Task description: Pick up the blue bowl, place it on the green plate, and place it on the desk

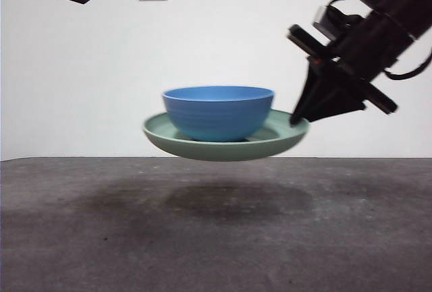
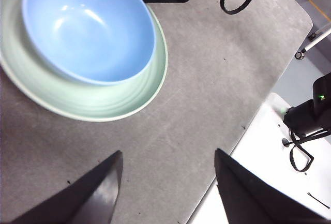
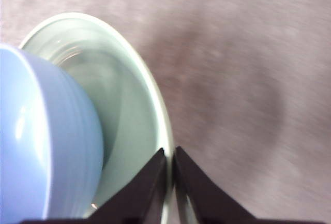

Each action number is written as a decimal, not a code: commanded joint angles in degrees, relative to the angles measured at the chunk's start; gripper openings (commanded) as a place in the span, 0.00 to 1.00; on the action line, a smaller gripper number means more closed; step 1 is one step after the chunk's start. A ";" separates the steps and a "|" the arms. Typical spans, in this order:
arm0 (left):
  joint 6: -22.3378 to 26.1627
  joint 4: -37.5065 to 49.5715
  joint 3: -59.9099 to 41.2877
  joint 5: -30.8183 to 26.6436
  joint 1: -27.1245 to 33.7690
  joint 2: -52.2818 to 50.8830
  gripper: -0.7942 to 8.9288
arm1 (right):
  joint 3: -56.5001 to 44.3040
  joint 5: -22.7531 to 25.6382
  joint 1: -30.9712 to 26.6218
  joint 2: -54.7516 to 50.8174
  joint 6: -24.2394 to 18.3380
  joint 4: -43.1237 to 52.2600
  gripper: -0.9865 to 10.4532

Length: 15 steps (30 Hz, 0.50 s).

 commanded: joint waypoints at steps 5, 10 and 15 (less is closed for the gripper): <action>0.72 0.28 0.37 0.28 -0.28 0.39 0.38 | 1.09 1.22 2.91 2.64 4.85 4.20 0.10; 0.72 0.15 0.37 0.26 -0.28 0.39 0.38 | 1.09 1.57 3.78 6.21 5.77 6.29 0.10; 0.74 -0.57 0.37 0.26 -0.28 0.39 0.38 | 1.09 1.55 4.35 10.38 7.30 9.16 0.10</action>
